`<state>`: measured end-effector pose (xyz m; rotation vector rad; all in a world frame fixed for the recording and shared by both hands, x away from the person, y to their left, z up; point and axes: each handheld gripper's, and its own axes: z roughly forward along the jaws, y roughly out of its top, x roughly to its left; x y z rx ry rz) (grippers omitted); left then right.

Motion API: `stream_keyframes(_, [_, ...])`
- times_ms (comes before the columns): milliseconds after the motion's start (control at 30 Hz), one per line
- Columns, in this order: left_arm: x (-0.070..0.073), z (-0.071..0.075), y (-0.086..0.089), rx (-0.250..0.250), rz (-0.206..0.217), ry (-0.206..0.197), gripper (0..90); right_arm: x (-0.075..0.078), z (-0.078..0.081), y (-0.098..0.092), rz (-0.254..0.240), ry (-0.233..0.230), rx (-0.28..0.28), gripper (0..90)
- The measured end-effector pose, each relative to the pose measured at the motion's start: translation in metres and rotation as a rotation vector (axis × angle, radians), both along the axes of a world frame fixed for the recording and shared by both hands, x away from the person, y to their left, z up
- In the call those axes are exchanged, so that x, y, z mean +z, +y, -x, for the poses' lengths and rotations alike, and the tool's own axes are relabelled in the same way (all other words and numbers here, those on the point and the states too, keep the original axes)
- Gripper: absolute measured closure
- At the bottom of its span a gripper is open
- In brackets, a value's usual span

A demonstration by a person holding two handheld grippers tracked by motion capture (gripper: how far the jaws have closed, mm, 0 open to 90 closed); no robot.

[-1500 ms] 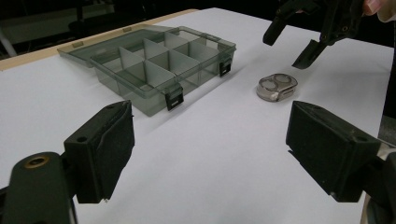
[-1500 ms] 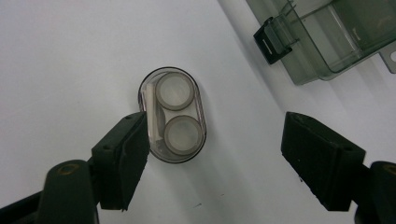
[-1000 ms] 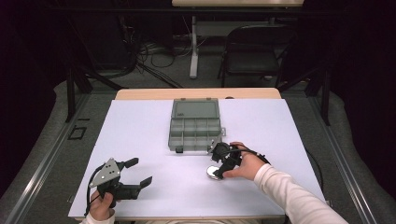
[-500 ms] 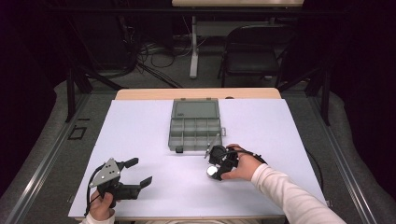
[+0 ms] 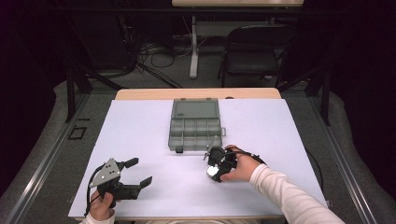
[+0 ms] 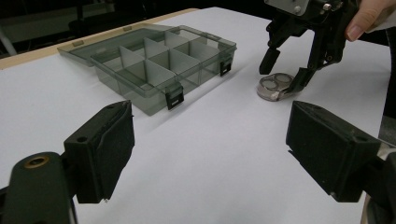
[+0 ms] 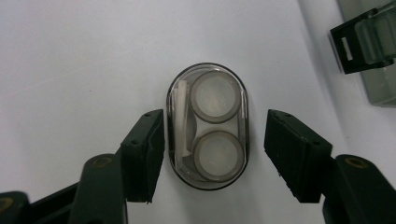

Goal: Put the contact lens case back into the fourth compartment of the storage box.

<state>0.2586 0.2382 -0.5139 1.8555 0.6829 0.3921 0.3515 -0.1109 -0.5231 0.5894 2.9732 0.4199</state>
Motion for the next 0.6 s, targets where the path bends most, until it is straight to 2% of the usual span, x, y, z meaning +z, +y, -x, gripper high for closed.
stream_keyframes(167, [0.0,0.0001,0.0001,0.0,0.0,0.0,15.9,-0.003,0.0,0.0013,0.015,0.022,0.004,41.0])
stream_keyframes(600, [0.0,0.0,0.0002,0.0,-0.001,0.0,15.9,-0.0066,-0.0016,0.0019,0.038,0.032,0.025,44.3])
